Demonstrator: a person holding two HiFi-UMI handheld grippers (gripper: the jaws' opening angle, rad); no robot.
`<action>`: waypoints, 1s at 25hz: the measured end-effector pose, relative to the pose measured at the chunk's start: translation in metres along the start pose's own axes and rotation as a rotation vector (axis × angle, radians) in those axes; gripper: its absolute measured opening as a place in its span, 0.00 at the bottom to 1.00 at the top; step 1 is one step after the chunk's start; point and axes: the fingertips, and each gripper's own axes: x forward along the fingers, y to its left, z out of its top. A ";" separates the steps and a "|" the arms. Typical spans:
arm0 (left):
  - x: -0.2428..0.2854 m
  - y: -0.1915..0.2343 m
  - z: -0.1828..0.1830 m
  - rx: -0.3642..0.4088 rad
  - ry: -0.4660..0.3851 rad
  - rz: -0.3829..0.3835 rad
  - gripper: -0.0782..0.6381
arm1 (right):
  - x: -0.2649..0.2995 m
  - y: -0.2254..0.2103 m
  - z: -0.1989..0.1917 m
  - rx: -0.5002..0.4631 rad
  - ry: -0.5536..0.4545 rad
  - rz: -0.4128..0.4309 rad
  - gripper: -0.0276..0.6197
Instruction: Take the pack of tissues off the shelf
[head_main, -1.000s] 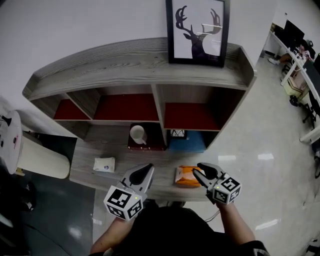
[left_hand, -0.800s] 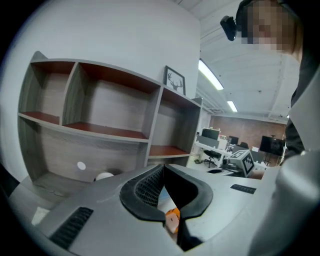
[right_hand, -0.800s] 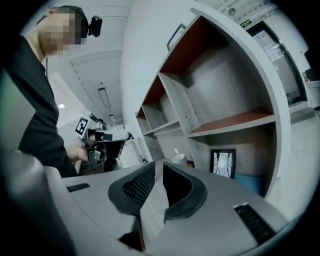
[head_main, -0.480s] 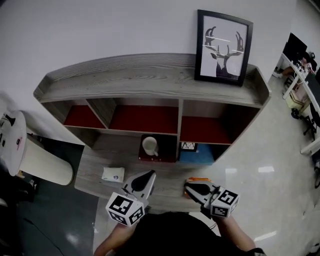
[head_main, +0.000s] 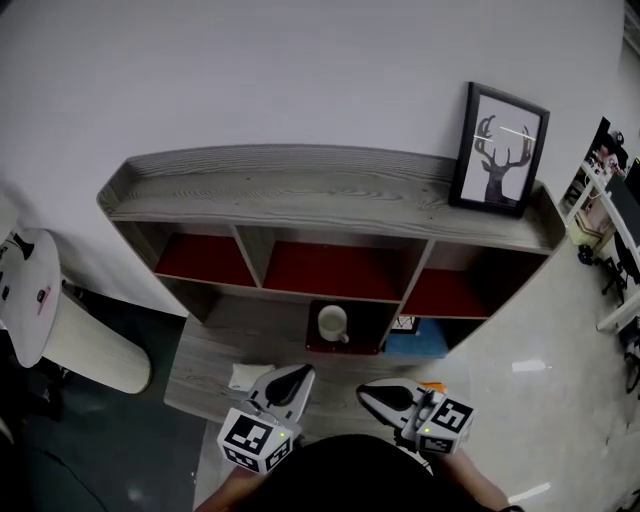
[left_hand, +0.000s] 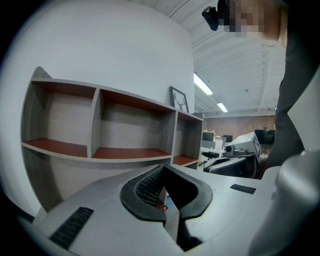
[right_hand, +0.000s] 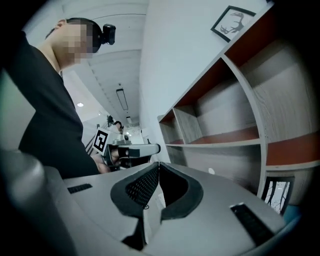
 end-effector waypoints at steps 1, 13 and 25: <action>-0.004 0.007 0.003 0.012 -0.006 0.008 0.13 | 0.004 0.000 0.007 -0.003 -0.015 -0.013 0.07; -0.030 0.051 0.025 0.086 -0.052 0.052 0.13 | 0.010 -0.021 0.050 -0.100 -0.079 -0.148 0.07; -0.034 0.061 0.021 0.060 -0.060 0.084 0.13 | 0.014 -0.028 0.045 -0.113 -0.034 -0.154 0.07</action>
